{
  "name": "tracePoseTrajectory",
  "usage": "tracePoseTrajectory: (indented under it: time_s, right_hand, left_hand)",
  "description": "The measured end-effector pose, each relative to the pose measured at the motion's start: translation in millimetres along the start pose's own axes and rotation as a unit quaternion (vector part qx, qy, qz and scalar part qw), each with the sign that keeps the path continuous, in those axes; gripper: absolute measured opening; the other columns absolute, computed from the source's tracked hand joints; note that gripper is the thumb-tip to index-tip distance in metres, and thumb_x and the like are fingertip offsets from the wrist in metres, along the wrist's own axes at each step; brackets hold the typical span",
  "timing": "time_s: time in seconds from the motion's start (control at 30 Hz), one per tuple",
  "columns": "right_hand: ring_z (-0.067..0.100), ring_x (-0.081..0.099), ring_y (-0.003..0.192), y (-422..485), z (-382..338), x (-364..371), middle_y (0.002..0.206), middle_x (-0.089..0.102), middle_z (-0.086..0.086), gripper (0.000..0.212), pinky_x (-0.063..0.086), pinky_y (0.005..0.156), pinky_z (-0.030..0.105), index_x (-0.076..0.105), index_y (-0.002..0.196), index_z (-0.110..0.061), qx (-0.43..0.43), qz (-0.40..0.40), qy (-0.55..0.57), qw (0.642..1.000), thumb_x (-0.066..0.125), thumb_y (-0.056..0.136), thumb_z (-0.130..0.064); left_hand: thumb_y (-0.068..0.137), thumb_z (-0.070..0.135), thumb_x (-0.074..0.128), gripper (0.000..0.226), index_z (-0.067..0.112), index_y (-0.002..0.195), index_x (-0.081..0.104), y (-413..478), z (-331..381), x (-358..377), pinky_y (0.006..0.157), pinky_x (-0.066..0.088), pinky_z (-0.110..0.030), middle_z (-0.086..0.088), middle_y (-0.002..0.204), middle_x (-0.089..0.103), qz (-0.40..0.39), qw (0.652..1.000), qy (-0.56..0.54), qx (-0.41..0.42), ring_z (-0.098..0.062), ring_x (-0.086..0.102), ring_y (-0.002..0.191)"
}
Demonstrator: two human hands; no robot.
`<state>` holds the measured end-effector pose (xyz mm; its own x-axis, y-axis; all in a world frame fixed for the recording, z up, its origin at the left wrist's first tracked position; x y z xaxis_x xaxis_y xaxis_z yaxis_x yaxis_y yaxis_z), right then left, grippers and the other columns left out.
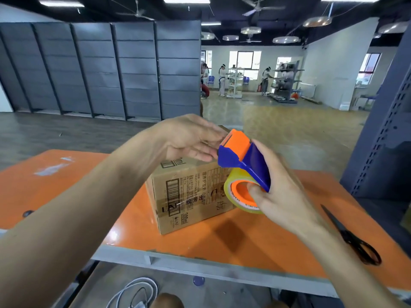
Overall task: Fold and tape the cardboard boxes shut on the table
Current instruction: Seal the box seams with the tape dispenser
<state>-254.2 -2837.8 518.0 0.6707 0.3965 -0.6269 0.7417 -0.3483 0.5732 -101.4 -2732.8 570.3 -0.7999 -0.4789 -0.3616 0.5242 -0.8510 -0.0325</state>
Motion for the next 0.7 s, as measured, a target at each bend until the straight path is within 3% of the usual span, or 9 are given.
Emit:
tracePoseTrajectory:
  time_s: [0.17,0.27,0.33,0.4,0.47,0.53,0.6,0.7]
  right_hand:
    - [-0.005,0.042,0.118,-3,-4,1,0.131,0.038,-0.023,0.093,0.029,0.089,-0.003,0.017,0.155,-0.048,-0.002,0.01,-0.017,1.0,0.067,0.085,-0.013]
    - [-0.014,0.042,0.109,-10,-1,4,0.126,0.041,-0.023,0.098,0.036,0.083,0.003,0.013,0.151,-0.06,0.004,-0.009,-0.044,0.999,0.068,0.082,-0.016]
    - [-0.007,0.045,0.11,-12,-2,8,0.131,0.045,-0.02,0.098,0.04,0.085,0.013,0.014,0.15,-0.062,0.002,-0.022,-0.043,0.999,0.067,0.082,-0.017]
    - [0.007,0.05,0.113,-11,-4,12,0.135,0.046,-0.015,0.096,0.047,0.088,0.028,0.013,0.149,-0.063,0.009,-0.025,-0.047,0.999,0.067,0.082,-0.021]
    - [0.016,0.055,0.114,-9,-9,15,0.137,0.048,-0.012,0.097,0.051,0.09,0.037,0.011,0.148,-0.066,0.015,-0.023,-0.046,0.999,0.066,0.082,-0.022]
    - [0.015,0.059,0.104,-9,-16,17,0.134,0.054,-0.012,0.099,0.052,0.082,0.034,0.009,0.147,-0.068,0.001,-0.019,-0.042,0.999,0.066,0.082,-0.02]
    - [0.009,0.058,0.085,-11,-24,17,0.118,0.06,-0.01,0.098,0.047,0.069,0.027,0.01,0.144,-0.073,-0.009,-0.016,-0.04,0.999,0.065,0.082,-0.02]
    - [0.015,0.058,0.072,-20,-34,15,0.097,0.055,-0.004,0.086,0.052,0.065,0.033,0.013,0.14,-0.077,0.017,-0.001,-0.05,0.999,0.058,0.081,-0.033]
  left_hand:
    - [0.09,-0.007,0.064,0.027,0.014,0.106,0.07,-1,-10,0,0.081,0.062,-0.031,-0.019,0.106,0.076,0.032,0.999,-0.029,0.016,-0.022,0.075,0.086]
    - [0.085,-0.013,0.068,0.032,0.004,0.113,0.069,-9,-28,8,0.087,0.059,-0.041,-0.027,0.111,0.072,0.078,0.997,-0.01,0.024,-0.034,0.073,0.094]
    - [0.086,-0.017,0.065,0.032,0.002,0.112,0.069,-11,-32,9,0.076,0.06,-0.04,-0.028,0.109,0.072,0.104,0.994,0.015,0.031,-0.037,0.073,0.087]
    - [0.089,-0.019,0.057,0.031,0.004,0.107,0.069,-9,-27,4,0.052,0.052,-0.026,-0.019,0.099,0.076,0.118,0.992,0.041,0.034,-0.02,0.066,0.058]
    - [0.089,-0.021,0.05,0.035,0.005,0.102,0.07,-7,-15,-2,0.041,0.039,-0.02,-0.013,0.089,0.078,0.132,0.988,0.068,0.044,-0.01,0.051,0.039]
    - [0.09,-0.019,0.047,0.037,0.005,0.103,0.072,-5,-3,-8,0.044,0.038,-0.023,-0.012,0.089,0.078,0.138,0.981,0.125,0.059,-0.007,0.051,0.039]
    - [0.093,-0.015,0.046,0.036,0.006,0.106,0.073,-2,5,-11,0.05,0.043,-0.024,-0.014,0.09,0.077,0.137,0.972,0.178,0.067,-0.006,0.053,0.045]
    - [0.094,-0.014,0.053,0.029,0.001,0.111,0.071,5,9,-10,0.051,0.046,-0.021,-0.019,0.09,0.076,0.107,0.971,0.197,0.078,-0.01,0.058,0.055]
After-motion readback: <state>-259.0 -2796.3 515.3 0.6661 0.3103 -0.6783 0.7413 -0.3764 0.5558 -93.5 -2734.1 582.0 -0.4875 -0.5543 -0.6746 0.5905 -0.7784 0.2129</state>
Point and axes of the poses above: each hand's wrist, its own y-axis towards the middle knuckle, its own x-axis out of the palm, z = x × y, the point moved 9 cm from there along y, towards the middle knuckle
